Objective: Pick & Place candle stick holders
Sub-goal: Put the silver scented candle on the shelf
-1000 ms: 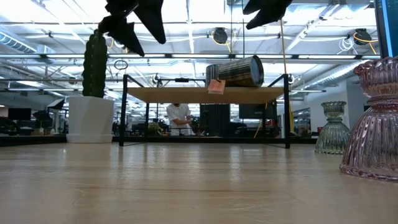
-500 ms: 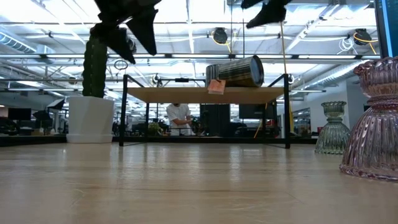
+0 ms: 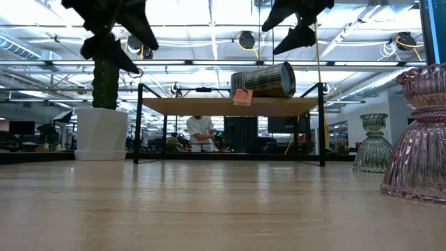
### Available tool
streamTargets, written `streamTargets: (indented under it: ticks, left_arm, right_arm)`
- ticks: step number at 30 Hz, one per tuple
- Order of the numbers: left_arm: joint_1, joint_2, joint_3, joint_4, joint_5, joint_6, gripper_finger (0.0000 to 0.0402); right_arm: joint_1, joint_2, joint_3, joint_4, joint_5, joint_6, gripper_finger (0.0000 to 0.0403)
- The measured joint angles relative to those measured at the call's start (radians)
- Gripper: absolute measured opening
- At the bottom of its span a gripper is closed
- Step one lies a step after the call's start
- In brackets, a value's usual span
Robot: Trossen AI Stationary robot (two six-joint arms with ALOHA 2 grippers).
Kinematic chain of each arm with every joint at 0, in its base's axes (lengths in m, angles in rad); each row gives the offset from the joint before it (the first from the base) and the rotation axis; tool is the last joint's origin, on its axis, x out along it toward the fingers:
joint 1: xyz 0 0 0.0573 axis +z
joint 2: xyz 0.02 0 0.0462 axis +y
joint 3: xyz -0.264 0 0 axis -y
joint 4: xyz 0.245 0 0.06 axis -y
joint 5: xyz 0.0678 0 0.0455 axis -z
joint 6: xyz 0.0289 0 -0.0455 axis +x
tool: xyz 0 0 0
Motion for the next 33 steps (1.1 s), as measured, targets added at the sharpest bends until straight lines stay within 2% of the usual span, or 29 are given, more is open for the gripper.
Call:
streamTargets:
  ticks: [7,16,21,27,33]
  left_arm:
    - [-0.001,-0.057,-0.054,0.056,0.0,0.022,0.0379]
    - [-0.001,-0.056,-0.056,0.055,0.026,0.034,0.0367]
    - [-0.001,-0.056,-0.056,0.055,0.027,0.037,0.0374]
    - [-0.001,-0.056,-0.056,0.055,0.027,0.043,0.0383]
    - [-0.001,-0.056,-0.056,0.055,0.027,0.043,0.0375]
  right_arm:
    - [-0.074,0.054,0.01,-0.002,-0.054,-0.022,0.0393]
    - [-0.1,0.182,0.165,-0.13,-0.047,-0.115,0.0393]
    - [-0.1,0.242,0.208,-0.199,-0.045,-0.139,0.0393]
    - [-0.1,0.263,0.213,-0.234,0.032,-0.163,0.0393]
    - [-0.1,0.266,0.212,-0.284,0.035,-0.166,0.0393]
